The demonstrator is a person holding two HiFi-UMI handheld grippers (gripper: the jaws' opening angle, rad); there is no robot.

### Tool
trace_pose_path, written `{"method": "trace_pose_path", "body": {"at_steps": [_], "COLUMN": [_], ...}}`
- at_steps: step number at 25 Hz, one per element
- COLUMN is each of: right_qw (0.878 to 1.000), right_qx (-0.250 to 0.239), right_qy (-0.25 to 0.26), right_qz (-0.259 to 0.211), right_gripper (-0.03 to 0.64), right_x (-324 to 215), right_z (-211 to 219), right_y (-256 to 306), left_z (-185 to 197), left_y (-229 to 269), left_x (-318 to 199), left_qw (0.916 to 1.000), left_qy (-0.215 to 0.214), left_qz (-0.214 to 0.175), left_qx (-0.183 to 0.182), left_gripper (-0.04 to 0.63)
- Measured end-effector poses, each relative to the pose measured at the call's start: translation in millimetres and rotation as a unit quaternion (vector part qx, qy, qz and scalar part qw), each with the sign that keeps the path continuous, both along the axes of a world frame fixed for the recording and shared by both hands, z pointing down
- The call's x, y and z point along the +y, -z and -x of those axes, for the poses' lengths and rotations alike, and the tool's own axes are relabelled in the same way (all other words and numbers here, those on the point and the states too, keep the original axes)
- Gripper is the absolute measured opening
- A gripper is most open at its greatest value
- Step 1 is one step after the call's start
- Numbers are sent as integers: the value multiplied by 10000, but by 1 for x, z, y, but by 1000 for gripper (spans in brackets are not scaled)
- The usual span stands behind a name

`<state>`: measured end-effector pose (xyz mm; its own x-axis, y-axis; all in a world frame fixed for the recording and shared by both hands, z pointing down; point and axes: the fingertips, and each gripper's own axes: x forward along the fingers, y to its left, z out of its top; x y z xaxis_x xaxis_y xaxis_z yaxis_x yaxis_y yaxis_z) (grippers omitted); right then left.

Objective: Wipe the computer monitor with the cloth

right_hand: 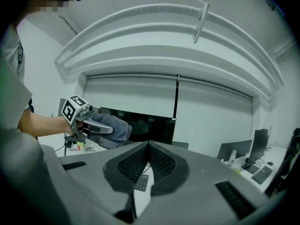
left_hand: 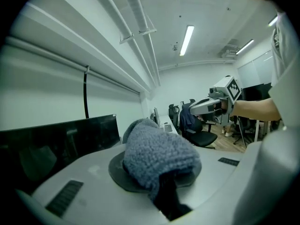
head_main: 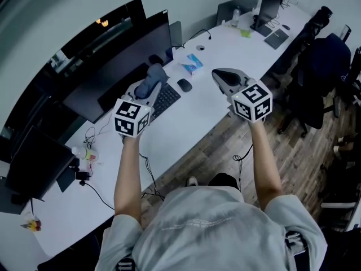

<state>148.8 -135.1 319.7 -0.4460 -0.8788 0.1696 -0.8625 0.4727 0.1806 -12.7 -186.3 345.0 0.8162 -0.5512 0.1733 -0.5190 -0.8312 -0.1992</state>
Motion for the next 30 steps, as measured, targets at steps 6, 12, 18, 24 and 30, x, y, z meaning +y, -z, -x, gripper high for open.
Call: {"method": "trace_pose_path", "body": {"at_steps": [6, 12, 18, 24, 30], "right_qw": [9999, 9986, 9976, 9897, 9760], "right_qx": [22, -33, -97, 350, 159], "right_qy": [89, 474, 673, 1344, 2082], "right_qz": [118, 221, 121, 346, 614], "right_gripper": [1, 2, 2, 2, 2], "right_x": [-45, -101, -173, -231, -272], "right_z": [-8, -27, -67, -83, -77], "right_y": [-6, -12, -3, -7, -15], "left_z": [-25, -41, -71, -100, -122], "left_y": [-6, 4, 33, 72, 103], "left_x": [-43, -104, -166, -216, -265], "left_qw": [9998, 9976, 9925, 9854, 9707], "left_qy": [44, 529, 932, 1256, 1771], "left_qz": [-136, -443, -789, -1140, -1547], "left_qx": [-139, 16, -100, -158, -485], "left_gripper": [49, 49, 49, 50, 49]}}
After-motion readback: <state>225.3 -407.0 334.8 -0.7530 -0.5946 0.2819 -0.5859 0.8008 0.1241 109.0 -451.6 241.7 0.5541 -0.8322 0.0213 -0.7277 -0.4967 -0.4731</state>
